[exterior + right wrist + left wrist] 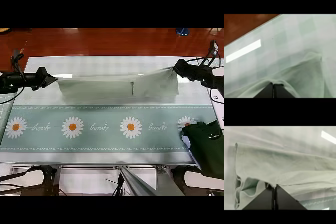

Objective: Fold the shirts.

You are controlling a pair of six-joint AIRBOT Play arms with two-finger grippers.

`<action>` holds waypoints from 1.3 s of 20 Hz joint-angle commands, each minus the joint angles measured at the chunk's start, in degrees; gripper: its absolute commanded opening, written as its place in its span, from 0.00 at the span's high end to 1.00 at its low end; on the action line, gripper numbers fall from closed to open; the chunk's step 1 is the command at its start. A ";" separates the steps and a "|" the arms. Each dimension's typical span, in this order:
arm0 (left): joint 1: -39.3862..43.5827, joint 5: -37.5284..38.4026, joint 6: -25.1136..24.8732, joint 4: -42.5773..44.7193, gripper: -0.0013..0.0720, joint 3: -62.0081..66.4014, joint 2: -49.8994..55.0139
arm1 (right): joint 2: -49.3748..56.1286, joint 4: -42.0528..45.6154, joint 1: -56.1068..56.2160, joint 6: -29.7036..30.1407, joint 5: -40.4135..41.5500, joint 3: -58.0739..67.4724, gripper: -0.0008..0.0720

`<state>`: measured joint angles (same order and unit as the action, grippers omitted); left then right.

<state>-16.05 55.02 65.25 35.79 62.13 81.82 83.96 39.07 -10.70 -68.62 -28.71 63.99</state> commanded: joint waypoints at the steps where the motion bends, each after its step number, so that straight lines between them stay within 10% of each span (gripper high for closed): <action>1: 1.11 -1.53 -1.62 -0.02 0.94 0.33 4.63 | 4.26 0.02 0.57 -0.07 3.63 0.76 0.96; 6: 3.65 -1.53 -1.62 0.00 0.93 0.33 9.70 | 6.71 0.09 0.57 -0.04 3.96 0.76 0.96; 8: 3.63 -1.53 -1.60 0.00 0.64 0.33 10.73 | 6.78 0.31 0.52 0.00 3.89 0.79 0.94; 10: 2.91 -1.25 -1.57 -0.04 0.24 0.35 10.60 | 6.10 1.73 -0.11 1.51 1.92 1.49 0.70; 15: -0.17 8.72 -1.60 -0.04 0.27 3.17 10.29 | 1.18 30.58 -3.13 -4.94 -7.13 7.19 0.63; 17: -0.28 10.99 -1.60 -0.04 0.28 4.52 10.29 | 0.83 42.58 -5.29 -16.65 -10.25 9.33 0.26; 18: -0.11 11.56 -1.60 -0.04 0.28 5.11 10.29 | 0.87 44.33 -6.73 -20.44 -11.80 9.64 0.23; 26: 2.36 11.69 -3.48 -0.04 0.35 6.01 10.32 | 9.94 15.82 -15.52 -6.49 -29.24 9.62 0.15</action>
<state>-14.39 66.19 62.76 35.75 67.90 92.09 90.63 63.88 -24.45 -78.87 -51.66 73.41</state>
